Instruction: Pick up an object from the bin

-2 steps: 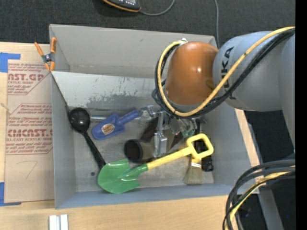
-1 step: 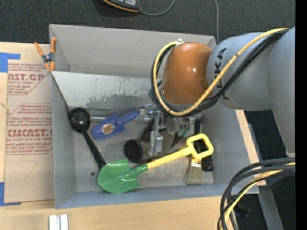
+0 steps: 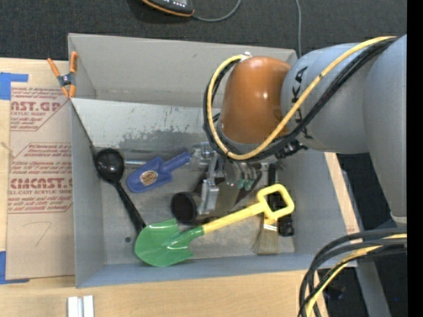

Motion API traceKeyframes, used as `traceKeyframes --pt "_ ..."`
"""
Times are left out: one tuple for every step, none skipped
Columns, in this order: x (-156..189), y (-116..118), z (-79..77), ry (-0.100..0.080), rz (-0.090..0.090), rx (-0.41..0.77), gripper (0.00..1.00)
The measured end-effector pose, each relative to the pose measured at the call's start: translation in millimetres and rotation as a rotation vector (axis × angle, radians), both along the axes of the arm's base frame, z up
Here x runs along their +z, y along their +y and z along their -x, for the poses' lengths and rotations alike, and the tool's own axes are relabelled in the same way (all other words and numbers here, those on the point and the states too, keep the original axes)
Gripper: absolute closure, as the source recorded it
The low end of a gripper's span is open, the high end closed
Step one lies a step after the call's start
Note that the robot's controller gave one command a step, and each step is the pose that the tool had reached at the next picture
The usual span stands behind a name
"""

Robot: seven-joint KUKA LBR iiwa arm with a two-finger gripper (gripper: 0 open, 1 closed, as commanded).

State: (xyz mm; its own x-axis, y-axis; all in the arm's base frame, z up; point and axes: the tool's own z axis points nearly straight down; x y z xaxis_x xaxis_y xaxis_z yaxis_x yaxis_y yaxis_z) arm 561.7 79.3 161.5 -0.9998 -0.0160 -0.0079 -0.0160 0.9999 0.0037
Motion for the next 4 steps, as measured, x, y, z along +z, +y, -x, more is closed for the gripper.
traceKeyframes --pt "-73.7 -0.3 0.8 0.002 -0.003 -0.004 0.00" --pt "-67.0 -1.4 21.6 -0.010 0.001 0.279 1.00" --pt "-67.0 -1.4 21.6 -0.010 0.000 0.278 1.00" --pt "30.0 -15.8 20.1 -0.020 0.001 0.291 1.00"
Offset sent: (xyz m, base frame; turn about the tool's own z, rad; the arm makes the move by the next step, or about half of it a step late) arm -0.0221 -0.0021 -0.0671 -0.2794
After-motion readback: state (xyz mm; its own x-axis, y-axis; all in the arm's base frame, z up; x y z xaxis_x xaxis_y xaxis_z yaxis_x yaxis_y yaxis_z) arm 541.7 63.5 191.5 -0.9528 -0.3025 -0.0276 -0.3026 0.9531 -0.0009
